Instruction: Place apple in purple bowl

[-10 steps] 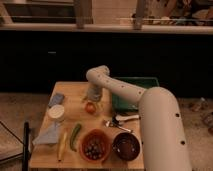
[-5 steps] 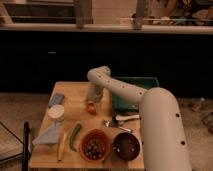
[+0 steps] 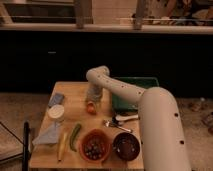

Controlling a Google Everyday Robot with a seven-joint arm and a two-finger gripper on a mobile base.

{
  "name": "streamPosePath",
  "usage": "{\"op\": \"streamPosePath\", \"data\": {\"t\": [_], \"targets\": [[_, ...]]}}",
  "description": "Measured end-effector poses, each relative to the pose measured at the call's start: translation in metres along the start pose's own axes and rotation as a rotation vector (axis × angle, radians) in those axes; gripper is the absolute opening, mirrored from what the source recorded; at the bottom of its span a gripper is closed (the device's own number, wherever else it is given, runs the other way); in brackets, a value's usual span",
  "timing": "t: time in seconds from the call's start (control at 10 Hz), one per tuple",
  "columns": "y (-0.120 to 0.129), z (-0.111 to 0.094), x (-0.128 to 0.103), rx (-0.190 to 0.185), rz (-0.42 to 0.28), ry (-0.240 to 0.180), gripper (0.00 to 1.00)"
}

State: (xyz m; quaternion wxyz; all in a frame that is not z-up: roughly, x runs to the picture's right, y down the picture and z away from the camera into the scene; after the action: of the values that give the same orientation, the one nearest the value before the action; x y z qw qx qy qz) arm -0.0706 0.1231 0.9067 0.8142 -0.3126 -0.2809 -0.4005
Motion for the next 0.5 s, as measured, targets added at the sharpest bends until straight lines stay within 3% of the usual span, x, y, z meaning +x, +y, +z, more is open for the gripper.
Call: {"op": "streamPosePath", "data": {"t": [0.5], "targets": [[0.000, -0.022, -0.009, 0.023, -0.012, 0.038, 0.00]]}}
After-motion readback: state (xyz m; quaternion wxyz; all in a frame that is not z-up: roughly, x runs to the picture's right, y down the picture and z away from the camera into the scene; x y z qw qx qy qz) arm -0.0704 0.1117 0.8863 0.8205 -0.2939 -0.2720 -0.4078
